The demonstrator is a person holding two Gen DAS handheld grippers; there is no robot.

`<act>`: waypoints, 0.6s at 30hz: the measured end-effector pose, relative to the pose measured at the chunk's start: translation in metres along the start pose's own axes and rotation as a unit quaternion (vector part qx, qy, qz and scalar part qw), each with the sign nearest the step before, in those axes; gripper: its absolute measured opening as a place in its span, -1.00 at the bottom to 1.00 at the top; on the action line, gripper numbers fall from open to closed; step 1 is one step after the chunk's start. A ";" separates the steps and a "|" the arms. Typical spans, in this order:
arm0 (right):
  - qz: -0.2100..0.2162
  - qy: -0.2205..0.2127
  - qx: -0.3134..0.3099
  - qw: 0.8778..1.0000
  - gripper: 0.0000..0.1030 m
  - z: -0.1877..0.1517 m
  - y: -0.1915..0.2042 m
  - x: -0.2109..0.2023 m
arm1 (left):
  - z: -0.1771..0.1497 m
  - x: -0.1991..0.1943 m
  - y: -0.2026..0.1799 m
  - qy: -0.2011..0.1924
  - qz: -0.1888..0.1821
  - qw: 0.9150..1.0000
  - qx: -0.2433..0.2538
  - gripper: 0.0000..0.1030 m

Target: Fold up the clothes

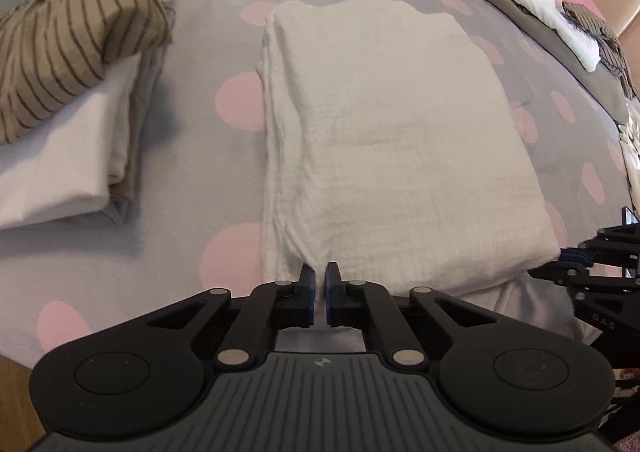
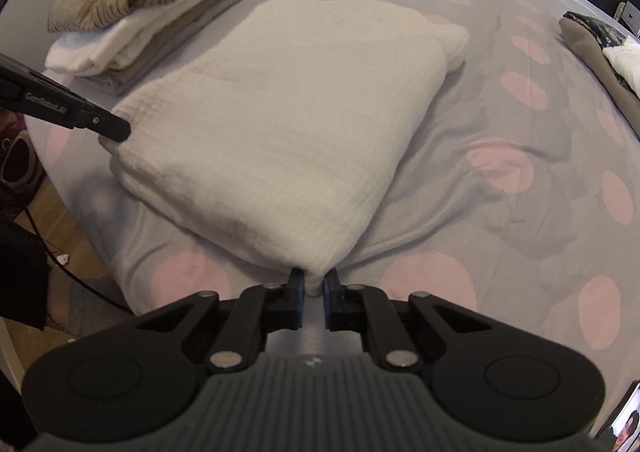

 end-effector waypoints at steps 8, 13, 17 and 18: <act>-0.001 0.031 -0.042 0.999 -0.83 -0.003 0.006 0.001 | -0.011 0.004 0.012 0.038 -0.005 0.999 -0.013 -0.95; -0.002 0.048 -0.040 0.998 -0.82 -0.010 0.004 0.018 | -0.018 0.023 0.012 0.061 0.010 0.998 0.000 -0.95; 0.017 0.058 -0.021 0.998 -0.60 -0.005 -0.005 0.014 | -0.014 0.019 0.014 0.055 0.003 0.998 -0.011 -0.89; 0.025 0.059 -0.011 0.998 -0.34 -0.002 -0.008 0.011 | -0.012 0.015 0.015 0.051 0.000 0.999 -0.013 -0.82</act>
Point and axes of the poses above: each gripper's, at about its wrist camera, not at the fingertips, and x roughly the way its jaws point, y to its left, z to its top, the point moved 5 cm from there along x, roughly the way its jaws point, and after that the axes turned 9 degrees about -y, right-handed, at the moved point
